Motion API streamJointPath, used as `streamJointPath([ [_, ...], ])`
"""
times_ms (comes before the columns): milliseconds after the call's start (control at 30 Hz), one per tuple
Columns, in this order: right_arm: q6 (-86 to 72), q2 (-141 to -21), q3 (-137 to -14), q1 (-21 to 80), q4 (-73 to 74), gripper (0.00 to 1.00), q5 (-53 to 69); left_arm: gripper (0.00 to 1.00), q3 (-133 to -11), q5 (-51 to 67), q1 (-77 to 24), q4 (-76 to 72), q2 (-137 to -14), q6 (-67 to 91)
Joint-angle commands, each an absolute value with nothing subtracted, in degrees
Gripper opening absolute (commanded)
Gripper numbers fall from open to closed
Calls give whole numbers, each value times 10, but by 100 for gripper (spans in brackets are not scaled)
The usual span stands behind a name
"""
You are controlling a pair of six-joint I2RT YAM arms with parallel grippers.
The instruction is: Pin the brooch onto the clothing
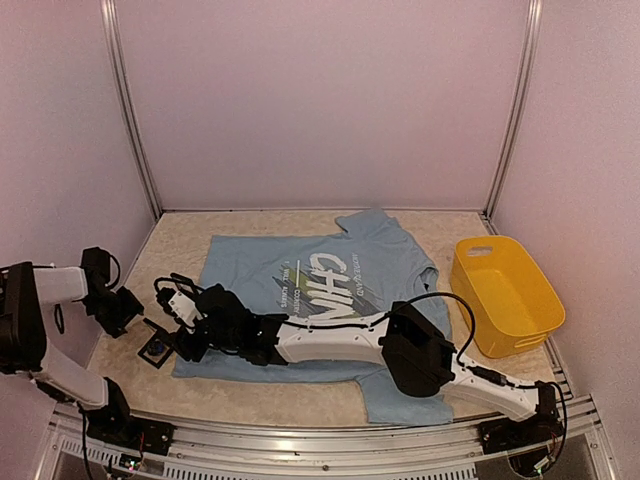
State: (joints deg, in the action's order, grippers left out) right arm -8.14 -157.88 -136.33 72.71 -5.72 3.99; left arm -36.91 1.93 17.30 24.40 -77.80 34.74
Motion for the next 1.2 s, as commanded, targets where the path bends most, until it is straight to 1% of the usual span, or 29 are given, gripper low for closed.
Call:
streamJointPath([
  [0, -66, -1628, -1426, 736, -131, 58, 6, 62, -361, 57, 178, 217, -786, 370],
  [67, -55, -1645, -1428, 743, -142, 59, 4, 62, -361, 55, 181, 220, -783, 366],
  [167, -67, -1663, -1437, 744, -150, 55, -17, 62, -356, 57, 180, 219, -773, 365],
  [333, -47, -1687, -1445, 744, -201, 44, -14, 62, -343, 71, 168, 215, -771, 377],
  [533, -14, -1719, -1467, 746, -225, 42, -2, 62, -311, 84, 146, 200, -771, 414],
  [633, -6, -1727, -1473, 747, -239, 38, -5, 62, -307, 80, 140, 199, -772, 420],
  [767, 10, -1737, -1484, 746, -245, 35, -9, 62, -303, 84, 136, 206, -767, 426],
  [900, 11, -1743, -1490, 746, -254, 30, -8, 62, -288, 86, 123, 213, -742, 448],
  [1067, 20, -1745, -1491, 747, -258, 29, 21, 61, -265, 79, 115, 213, -709, 461],
  [1167, 19, -1745, -1492, 747, -257, 24, 15, 61, -265, 77, 114, 216, -703, 462],
])
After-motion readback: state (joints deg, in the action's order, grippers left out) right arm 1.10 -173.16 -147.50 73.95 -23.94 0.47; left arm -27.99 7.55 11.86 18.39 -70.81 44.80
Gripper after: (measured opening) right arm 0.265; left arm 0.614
